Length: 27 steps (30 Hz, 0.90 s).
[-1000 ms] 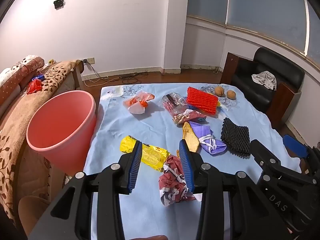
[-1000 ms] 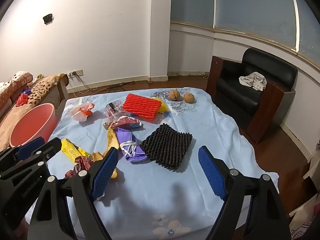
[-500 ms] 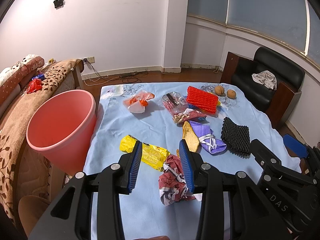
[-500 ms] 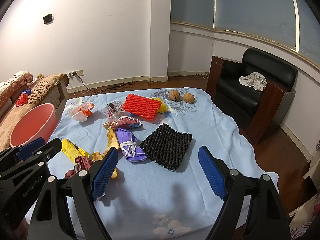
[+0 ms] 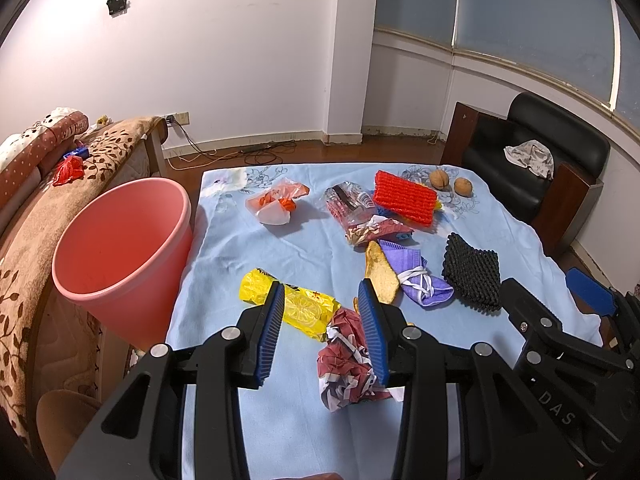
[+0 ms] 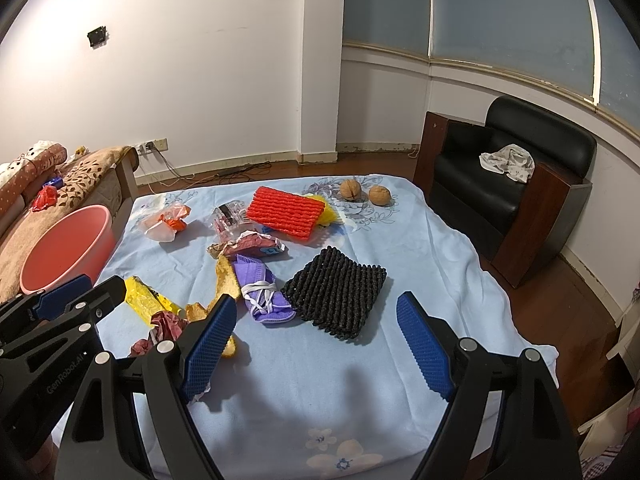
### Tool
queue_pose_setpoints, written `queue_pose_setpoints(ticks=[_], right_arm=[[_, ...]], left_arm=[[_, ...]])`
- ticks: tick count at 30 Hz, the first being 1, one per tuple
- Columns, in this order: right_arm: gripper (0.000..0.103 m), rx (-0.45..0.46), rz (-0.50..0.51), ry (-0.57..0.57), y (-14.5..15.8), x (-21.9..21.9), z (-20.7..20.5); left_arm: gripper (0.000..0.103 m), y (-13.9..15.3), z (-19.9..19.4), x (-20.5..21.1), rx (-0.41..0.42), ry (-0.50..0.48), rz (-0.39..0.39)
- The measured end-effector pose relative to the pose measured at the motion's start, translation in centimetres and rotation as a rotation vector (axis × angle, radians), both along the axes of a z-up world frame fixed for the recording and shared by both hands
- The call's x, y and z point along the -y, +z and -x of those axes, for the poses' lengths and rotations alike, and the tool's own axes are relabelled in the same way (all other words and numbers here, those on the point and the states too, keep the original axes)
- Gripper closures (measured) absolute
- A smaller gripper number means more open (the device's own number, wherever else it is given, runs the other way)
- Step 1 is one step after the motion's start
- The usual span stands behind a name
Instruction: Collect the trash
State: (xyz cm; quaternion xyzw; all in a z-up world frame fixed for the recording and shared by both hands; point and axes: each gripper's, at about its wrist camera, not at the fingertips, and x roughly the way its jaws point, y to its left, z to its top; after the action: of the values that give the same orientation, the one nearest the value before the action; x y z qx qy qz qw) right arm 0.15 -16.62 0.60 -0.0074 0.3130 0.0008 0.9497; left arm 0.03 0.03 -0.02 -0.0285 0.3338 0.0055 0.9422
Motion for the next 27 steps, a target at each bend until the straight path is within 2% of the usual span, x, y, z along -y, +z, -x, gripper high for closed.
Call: queue_pose_setpoints(ticks=[27], right_arm=[[0.022, -0.004, -0.001, 0.003, 0.05, -0.34, 0.14]], left_arm=[[0.064, -0.58, 0.43, -0.01, -0.003, 0.003, 0.000]])
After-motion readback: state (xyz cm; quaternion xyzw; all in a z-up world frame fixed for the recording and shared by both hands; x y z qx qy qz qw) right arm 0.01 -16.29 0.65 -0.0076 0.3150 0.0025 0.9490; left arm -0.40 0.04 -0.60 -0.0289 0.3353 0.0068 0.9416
